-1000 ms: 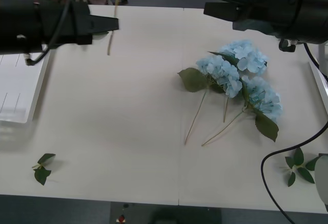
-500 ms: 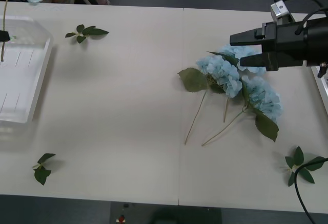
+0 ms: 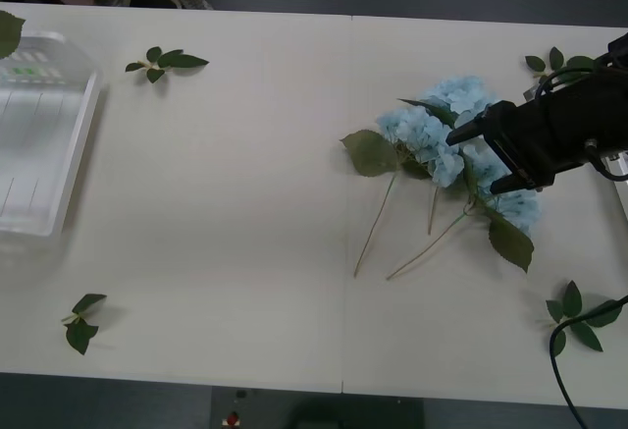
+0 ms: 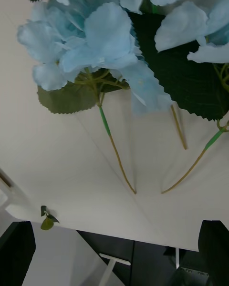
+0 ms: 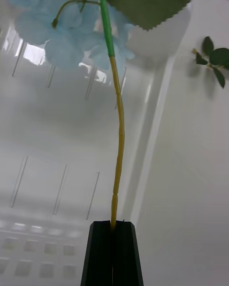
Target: Put the red flowers into the right box and the blue flowers into the left box
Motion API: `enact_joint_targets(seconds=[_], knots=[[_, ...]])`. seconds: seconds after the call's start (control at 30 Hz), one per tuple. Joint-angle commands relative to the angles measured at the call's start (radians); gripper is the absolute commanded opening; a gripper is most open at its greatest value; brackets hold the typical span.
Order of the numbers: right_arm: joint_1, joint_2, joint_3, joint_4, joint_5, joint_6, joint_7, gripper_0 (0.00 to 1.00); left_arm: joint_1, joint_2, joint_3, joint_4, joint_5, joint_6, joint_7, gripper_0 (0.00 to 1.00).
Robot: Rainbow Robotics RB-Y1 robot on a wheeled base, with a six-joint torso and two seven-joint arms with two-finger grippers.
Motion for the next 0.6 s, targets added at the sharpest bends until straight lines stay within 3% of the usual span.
enact_joint_targets(seconds=[0.03, 0.27, 0.3, 0.37, 0.4, 0.5, 0.6], knots=[[-0.016, 0.013, 0.061, -0.050, 0.064, 0.006, -0.105, 1.00, 0.016, 0.052, 0.006, -0.010, -0.063, -0.019, -0.021, 0.00], [0.035, 0.020, 0.150, -0.091, 0.162, -0.007, -0.258, 1.00, 0.042, 0.052, -0.014, -0.010, -0.094, -0.071, -0.020, 0.03], [0.047, 0.020, 0.150, -0.102, 0.168, -0.010, -0.266, 1.00, 0.042, 0.052, -0.015, -0.010, -0.095, -0.072, -0.020, 0.09], [0.096, 0.019, 0.149, -0.140, 0.193, -0.014, -0.275, 1.00, 0.042, 0.052, -0.015, -0.008, -0.094, -0.074, -0.021, 0.44], [0.110, 0.019, 0.146, -0.149, 0.205, -0.014, -0.277, 1.00, 0.042, 0.052, -0.015, -0.010, -0.092, -0.074, -0.023, 0.53], [0.142, 0.019, 0.144, -0.152, 0.257, -0.024, -0.286, 1.00, 0.044, 0.052, -0.018, -0.010, -0.083, -0.074, -0.028, 0.71], [0.171, 0.017, 0.144, -0.152, 0.306, -0.049, -0.289, 1.00, 0.044, 0.052, -0.017, -0.010, -0.075, -0.075, -0.035, 0.76]])
